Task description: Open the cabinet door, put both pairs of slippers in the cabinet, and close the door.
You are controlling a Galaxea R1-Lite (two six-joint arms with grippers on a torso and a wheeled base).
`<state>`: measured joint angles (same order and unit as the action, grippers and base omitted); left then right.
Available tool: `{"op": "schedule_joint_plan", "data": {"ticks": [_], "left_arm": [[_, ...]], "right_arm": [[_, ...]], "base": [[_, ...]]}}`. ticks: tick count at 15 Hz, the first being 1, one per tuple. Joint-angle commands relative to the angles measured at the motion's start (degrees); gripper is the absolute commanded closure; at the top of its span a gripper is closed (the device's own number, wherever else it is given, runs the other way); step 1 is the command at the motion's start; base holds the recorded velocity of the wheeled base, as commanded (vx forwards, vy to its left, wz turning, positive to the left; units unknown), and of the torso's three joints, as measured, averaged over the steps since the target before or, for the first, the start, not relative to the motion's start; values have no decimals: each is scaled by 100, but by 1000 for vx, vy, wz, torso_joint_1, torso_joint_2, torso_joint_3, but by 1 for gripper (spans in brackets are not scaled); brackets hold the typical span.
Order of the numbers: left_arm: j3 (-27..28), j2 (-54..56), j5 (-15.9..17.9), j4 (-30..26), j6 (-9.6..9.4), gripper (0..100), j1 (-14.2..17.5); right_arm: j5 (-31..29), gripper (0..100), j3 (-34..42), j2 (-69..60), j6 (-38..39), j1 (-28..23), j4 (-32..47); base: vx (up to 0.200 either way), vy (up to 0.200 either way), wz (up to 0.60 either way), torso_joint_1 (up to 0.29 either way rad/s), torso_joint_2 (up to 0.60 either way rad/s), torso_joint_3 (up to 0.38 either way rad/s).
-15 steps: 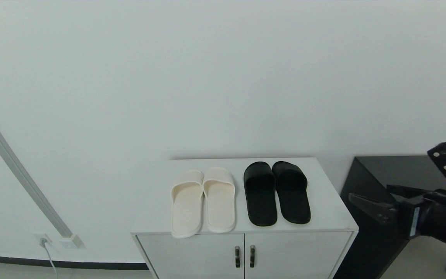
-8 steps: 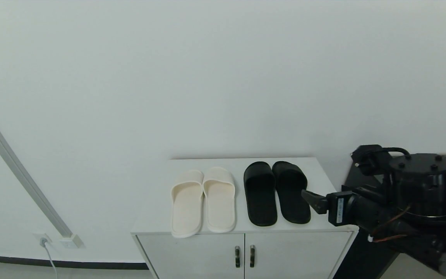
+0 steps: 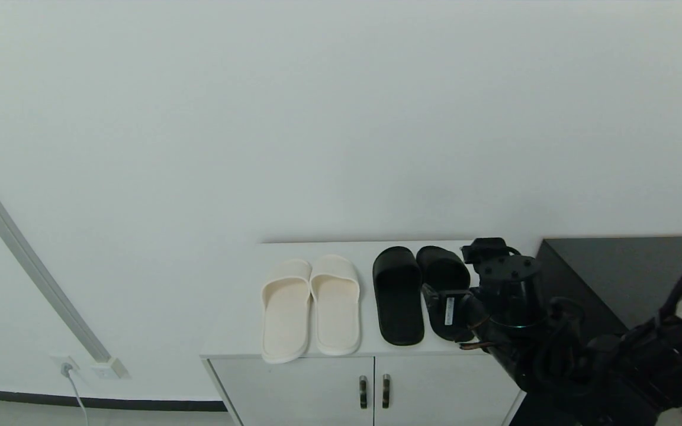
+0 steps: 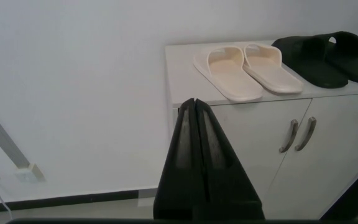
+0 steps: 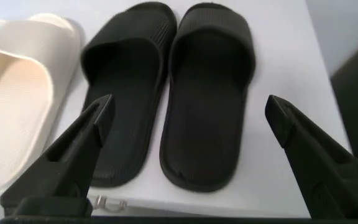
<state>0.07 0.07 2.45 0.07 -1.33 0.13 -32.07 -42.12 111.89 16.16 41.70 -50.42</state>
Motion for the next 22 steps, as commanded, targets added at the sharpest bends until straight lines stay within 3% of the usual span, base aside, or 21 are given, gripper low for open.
{"op": "schedule_joint_plan", "data": {"ticks": [1, 9, 19, 20, 22], "left_arm": [[1, -7, 1, 1, 1, 100, 4], [1, -7, 1, 1, 10, 100, 4], [1, -7, 1, 1, 10, 100, 4], [1, -7, 1, 1, 10, 100, 4], [1, -7, 1, 1, 10, 100, 4]], "right_arm": [[-27, 0, -411, 694, 1, 4, -20], [-159, 0, -1932, 1977, -140, -242, 23], [-124, 0, -2969, 2496, -193, -497, 357], [-124, 100, -2960, 2514, -193, -497, 357], [-124, 100, -2960, 2514, -237, -488, 349]], "base": [[0, 0, 0, 0, 0, 0], [0, 0, 0, 0, 0, 0], [0, 0, 0, 0, 0, 0], [0, 0, 0, 0, 0, 0], [0, 0, 0, 0, 0, 0]]}}
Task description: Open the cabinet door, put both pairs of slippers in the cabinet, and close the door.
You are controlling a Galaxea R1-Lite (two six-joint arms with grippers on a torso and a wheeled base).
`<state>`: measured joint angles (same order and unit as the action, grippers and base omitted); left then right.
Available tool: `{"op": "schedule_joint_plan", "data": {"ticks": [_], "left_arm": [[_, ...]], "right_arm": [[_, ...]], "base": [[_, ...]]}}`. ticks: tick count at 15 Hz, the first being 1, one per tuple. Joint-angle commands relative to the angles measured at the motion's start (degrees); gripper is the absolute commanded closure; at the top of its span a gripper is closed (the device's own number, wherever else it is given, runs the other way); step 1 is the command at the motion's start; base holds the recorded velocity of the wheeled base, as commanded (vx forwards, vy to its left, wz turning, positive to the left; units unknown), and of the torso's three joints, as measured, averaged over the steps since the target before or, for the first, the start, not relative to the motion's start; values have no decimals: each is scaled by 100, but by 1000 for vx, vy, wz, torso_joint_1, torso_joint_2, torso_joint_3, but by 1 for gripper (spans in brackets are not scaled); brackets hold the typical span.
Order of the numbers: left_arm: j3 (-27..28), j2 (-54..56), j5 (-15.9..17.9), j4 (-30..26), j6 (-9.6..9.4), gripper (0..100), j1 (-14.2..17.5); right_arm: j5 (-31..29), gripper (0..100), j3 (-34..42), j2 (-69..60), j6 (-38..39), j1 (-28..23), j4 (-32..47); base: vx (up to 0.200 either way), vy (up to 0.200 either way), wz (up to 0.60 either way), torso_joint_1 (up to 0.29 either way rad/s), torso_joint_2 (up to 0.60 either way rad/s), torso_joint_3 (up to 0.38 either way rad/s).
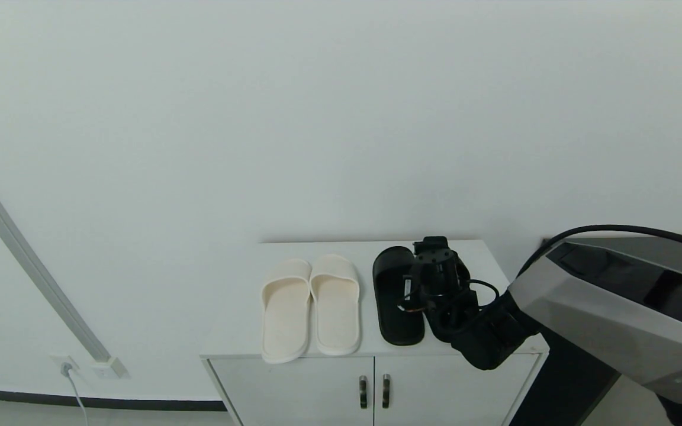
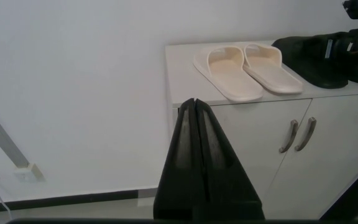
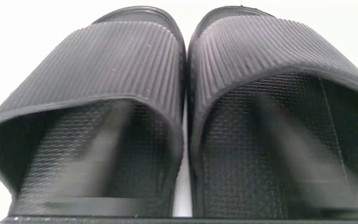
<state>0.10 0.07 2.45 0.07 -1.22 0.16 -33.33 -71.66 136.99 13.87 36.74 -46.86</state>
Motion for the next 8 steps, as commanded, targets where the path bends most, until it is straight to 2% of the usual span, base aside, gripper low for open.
{"op": "schedule_joint_plan", "data": {"ticks": [1, 6, 8], "left_arm": [[-1, -7, 1, 1, -1, 100, 2], [-1, -7, 1, 1, -1, 100, 2], [-10, -7, 1, 1, -1, 100, 2]], "right_arm": [[2, 100, -6, -5, -16, 8, -7], [2, 100, 90, -119, -34, 8, -7], [11, 100, 407, -453, -51, 8, -42]], "base": [[0, 0, 0, 0, 0, 0], [0, 0, 0, 0, 0, 0], [0, 0, 0, 0, 0, 0]]}}
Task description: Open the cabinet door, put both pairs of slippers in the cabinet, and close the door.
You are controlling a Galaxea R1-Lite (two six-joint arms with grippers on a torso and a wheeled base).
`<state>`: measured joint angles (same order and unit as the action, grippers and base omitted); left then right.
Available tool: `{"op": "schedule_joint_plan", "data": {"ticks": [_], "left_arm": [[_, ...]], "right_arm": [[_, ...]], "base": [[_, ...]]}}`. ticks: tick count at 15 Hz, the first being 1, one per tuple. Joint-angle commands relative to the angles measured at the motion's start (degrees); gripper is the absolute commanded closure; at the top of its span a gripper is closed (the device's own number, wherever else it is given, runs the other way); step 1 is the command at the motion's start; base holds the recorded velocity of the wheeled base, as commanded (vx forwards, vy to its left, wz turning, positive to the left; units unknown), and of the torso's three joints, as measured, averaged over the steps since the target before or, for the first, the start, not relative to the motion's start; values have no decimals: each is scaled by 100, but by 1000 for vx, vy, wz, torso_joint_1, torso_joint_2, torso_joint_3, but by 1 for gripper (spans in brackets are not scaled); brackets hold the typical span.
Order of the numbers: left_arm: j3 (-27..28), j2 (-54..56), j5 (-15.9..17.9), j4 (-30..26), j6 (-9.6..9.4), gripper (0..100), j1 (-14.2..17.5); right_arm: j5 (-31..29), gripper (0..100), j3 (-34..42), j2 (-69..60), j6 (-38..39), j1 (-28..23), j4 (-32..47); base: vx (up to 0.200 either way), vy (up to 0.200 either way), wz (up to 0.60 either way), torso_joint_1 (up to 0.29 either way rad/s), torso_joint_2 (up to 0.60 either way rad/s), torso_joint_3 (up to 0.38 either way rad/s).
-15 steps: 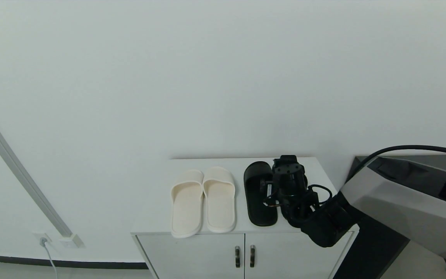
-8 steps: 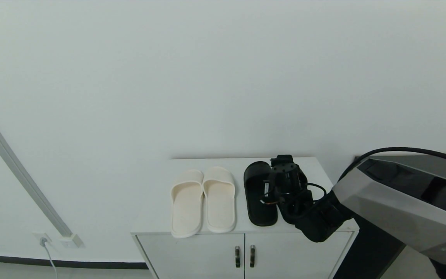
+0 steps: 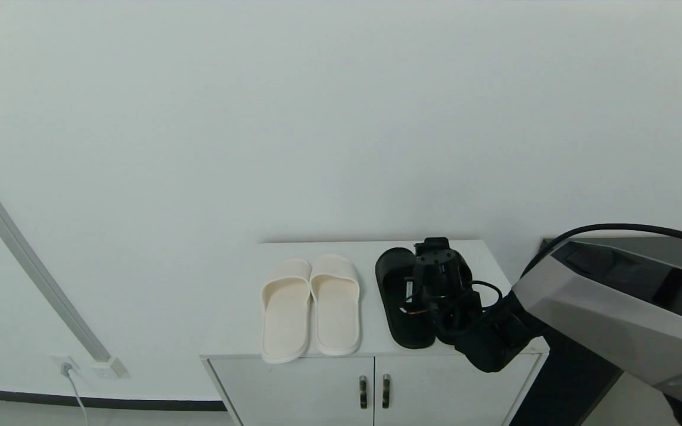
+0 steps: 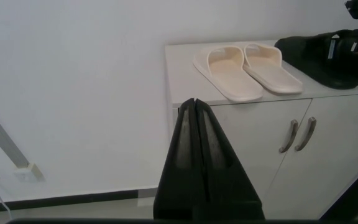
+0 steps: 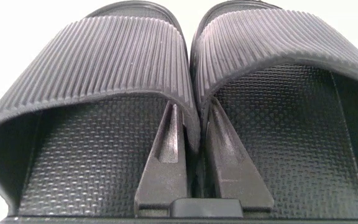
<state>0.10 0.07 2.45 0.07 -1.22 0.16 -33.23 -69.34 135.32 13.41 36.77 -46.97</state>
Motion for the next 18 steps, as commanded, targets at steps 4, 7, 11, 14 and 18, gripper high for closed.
{"op": "schedule_joint_plan", "data": {"ticks": [4, 7, 11, 14, 18], "left_arm": [[-1, -7, -8, 1, -1, 100, 2], [-1, -7, -8, 1, -10, 100, 2], [-1, -7, 1, 1, 8, 100, 2], [-1, -7, -8, 1, 8, 100, 2], [-1, -7, 1, 1, 25, 100, 2]], "right_arm": [[634, 100, 1388, -1491, -383, 41, -392], [1416, 100, 2821, -2730, -664, 208, -770], [2559, 100, 3937, -3890, -691, 542, -699], [3103, 100, 4280, -4171, -691, 779, -445], [3112, 100, 4289, -4242, -770, 1087, -278]], "base": [[0, 0, 0, 0, 0, 0], [0, 0, 0, 0, 0, 0], [0, 0, 0, 0, 0, 0], [0, 0, 0, 0, 0, 0], [0, 0, 0, 0, 0, 0]]}}
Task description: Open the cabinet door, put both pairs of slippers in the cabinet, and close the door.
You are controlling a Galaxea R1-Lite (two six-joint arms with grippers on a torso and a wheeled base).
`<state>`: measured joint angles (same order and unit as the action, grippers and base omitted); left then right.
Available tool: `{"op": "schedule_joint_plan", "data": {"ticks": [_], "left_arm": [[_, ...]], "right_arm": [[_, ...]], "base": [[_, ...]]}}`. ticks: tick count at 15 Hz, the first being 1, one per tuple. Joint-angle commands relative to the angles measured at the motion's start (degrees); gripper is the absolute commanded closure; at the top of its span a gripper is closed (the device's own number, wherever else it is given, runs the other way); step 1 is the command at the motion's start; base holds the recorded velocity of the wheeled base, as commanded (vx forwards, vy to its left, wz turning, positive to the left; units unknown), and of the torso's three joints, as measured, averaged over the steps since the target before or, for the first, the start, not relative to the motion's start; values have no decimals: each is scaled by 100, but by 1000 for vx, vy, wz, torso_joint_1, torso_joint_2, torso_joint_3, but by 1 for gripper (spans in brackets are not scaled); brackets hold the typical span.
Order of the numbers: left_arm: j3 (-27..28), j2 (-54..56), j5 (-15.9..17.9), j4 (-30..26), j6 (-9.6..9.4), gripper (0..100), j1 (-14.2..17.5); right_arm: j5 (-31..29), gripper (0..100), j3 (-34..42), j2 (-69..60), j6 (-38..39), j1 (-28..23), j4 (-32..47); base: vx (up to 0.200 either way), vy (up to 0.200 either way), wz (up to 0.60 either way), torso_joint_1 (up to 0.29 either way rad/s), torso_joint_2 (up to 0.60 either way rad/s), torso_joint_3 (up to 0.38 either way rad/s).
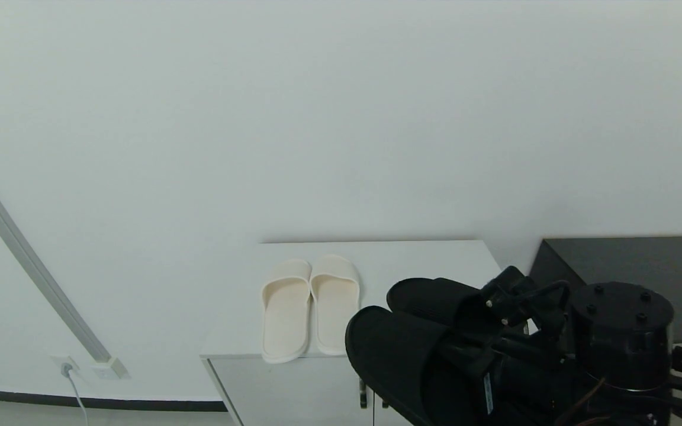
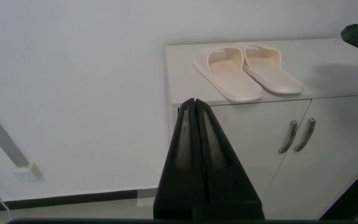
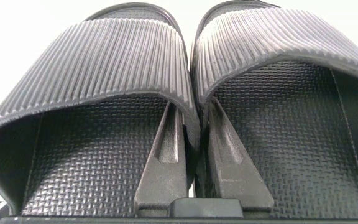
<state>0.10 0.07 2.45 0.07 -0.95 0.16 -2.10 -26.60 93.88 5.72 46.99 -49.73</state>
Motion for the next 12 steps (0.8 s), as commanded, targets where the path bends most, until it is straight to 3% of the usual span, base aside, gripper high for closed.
{"op": "schedule_joint_plan", "data": {"ticks": [1, 4, 11, 12], "left_arm": [[-1, -7, 1, 1, -2, 100, 2], [-1, -7, 1, 1, -2, 100, 2], [-1, -7, 1, 1, -2, 100, 2], [-1, -7, 1, 1, -2, 100, 2]], "right_arm": [[-1, 100, 32, -107, 0, 73, -2], [8, 100, 129, -107, 8, 73, -11], [-1, 100, 190, -116, 8, 73, -28], [-10, 100, 199, -107, 8, 73, -37]], "base": [[0, 0, 0, 0, 0, 0], [0, 0, 0, 0, 0, 0], [-200, 0, 0, -2, -2, 3], [0, 0, 0, 0, 0, 0]]}}
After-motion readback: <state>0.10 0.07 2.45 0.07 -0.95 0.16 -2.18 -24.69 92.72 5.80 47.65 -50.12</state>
